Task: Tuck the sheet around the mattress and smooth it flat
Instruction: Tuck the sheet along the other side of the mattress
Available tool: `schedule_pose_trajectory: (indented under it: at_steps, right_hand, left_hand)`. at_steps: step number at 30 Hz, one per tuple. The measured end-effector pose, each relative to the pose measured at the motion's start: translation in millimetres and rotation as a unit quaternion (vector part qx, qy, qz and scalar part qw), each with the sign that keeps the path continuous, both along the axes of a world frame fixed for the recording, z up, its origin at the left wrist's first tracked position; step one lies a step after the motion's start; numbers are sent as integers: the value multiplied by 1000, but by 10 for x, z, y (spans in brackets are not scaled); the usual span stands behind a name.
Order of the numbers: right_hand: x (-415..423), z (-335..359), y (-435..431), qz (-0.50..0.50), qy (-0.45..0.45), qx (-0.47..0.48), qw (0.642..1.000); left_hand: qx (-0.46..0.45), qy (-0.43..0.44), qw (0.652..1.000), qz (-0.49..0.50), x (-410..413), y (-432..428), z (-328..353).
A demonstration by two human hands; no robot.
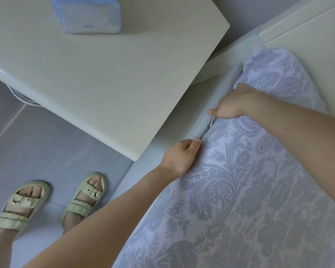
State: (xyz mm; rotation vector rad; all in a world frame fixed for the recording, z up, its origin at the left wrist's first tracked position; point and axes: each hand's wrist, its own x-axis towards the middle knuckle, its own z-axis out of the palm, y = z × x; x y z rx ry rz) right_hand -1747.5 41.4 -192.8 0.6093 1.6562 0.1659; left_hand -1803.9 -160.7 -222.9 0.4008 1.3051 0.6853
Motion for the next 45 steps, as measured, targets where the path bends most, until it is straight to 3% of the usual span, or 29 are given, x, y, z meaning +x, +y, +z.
schedule_pose_trajectory:
  at_steps: [4, 7, 9, 10, 12, 15, 18, 21, 23, 26, 29, 33, 41, 45]
  right_hand:
    - [-9, -87, 34, -89, 0, 13, 996]
    - [-30, -73, 130, -160, 169, 28, 972]
    - [-39, -23, 172, -101, 305, 87, 943]
    - [-22, -6, 214, -33, 322, 132, 937]
    - [3, 9, 341, 45, 251, 185, 949]
    - [50, -43, 494, 18, 95, 144, 985]
    - [101, -130, 514, -1, 71, 127, 989]
    - [113, -54, 372, 94, 206, 193, 955]
    - [77, 65, 89, 73, 352, 216, 908]
    - [38, 174, -612, 10, 494, 152, 856]
    - [123, 217, -1504, -26, 543, 40, 838]
    - [372, 327, -2574, -35, 542, -32, 839]
    - [466, 381, -3881, -1, 519, -44, 854]
    - [395, 176, -4142, -10, 471, -106, 876]
  left_hand:
    - [5, 21, 1000, -13, 14, 76, -64]
    - [-2, 8, 1000, 2, 12, 58, -140]
    - [-4, 3, 1000, 17, 18, 66, -168]
    - [-2, 4, 1000, 18, 21, 80, -182]
    - [2, 7, 1000, 12, 22, 96, -208]
    - [-7, -20, 999, 27, 11, 98, -246]
    - [-27, -58, 996, 59, -34, 67, -246]
    - [-35, -43, 992, 114, -170, -59, -213]
    - [-43, -11, 992, 119, -252, -259, -220]
    - [-67, 27, 995, 70, -275, -734, -223]
    - [-83, 37, 995, 34, -269, -1294, -152]
    - [-103, 37, 994, 15, -291, -1992, -77]
    - [-36, 84, 996, 11, -389, -3028, 118]
    - [-98, -10, 995, -5, -267, -3412, 143]
